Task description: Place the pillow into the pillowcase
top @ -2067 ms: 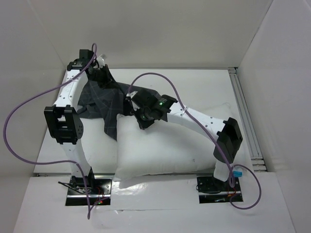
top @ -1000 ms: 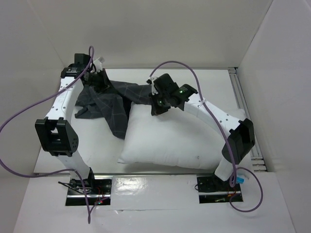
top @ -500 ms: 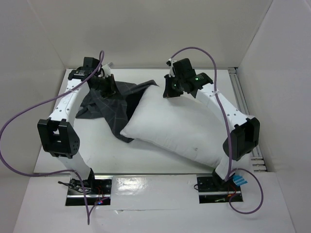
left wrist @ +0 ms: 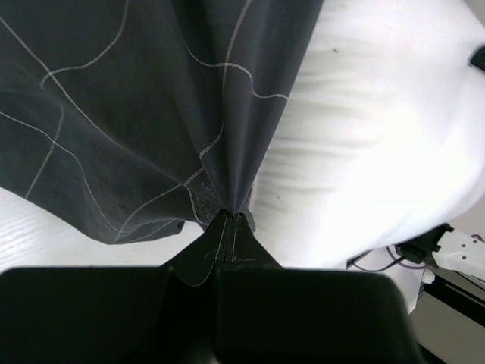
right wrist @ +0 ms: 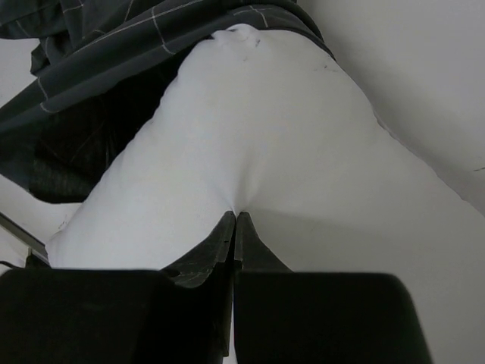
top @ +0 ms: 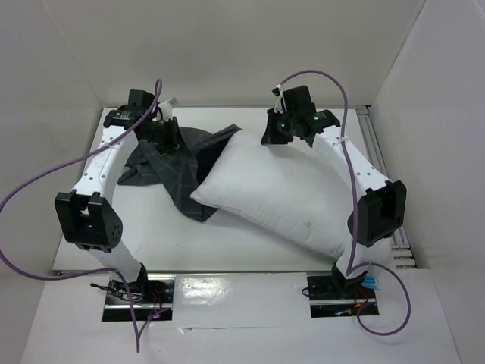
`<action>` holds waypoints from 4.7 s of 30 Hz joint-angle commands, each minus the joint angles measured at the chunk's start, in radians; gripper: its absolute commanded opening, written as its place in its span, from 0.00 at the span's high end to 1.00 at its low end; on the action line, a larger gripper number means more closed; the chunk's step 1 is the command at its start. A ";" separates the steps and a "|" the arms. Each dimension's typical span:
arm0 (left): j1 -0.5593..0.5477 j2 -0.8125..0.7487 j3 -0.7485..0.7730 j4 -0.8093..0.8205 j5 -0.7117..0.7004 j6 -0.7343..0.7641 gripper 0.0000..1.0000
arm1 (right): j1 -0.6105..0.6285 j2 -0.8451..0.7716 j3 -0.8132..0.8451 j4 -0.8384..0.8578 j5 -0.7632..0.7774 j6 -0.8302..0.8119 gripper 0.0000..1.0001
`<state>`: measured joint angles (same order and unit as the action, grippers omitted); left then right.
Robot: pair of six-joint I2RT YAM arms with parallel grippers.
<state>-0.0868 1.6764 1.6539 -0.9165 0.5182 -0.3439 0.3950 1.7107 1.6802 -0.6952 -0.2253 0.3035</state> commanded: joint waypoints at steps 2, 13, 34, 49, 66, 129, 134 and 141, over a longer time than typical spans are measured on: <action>-0.010 -0.078 -0.013 -0.036 0.037 0.020 1.00 | -0.015 0.027 0.007 0.123 0.012 0.003 1.00; -0.010 -0.138 -0.069 -0.088 -0.015 0.020 1.00 | -0.025 0.050 -0.036 0.201 0.064 0.066 1.00; -0.037 -0.260 -0.154 -0.153 -0.073 0.020 1.00 | -0.084 0.098 -0.085 0.359 0.085 0.296 1.00; -0.065 -0.299 -0.166 -0.183 0.040 0.011 1.00 | 0.091 0.144 -0.103 0.436 0.474 0.491 1.00; -0.074 -0.271 -0.115 -0.140 0.166 -0.001 1.00 | 0.281 0.129 -0.312 0.445 0.644 0.546 1.00; -0.182 0.444 0.650 -0.117 -0.098 -0.101 1.00 | 0.380 0.033 -0.430 0.431 0.692 0.526 1.00; -0.234 0.497 0.659 -0.064 -0.012 -0.139 1.00 | 0.400 0.052 -0.409 0.431 0.692 0.526 1.00; -0.281 0.622 0.745 -0.041 -0.012 -0.159 1.00 | 0.420 0.001 -0.428 0.421 0.733 0.539 1.00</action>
<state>-0.3519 2.2772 2.3543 -0.9882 0.4313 -0.4767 0.7898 1.7290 1.2819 -0.1661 0.4934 0.8326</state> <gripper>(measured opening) 0.027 0.008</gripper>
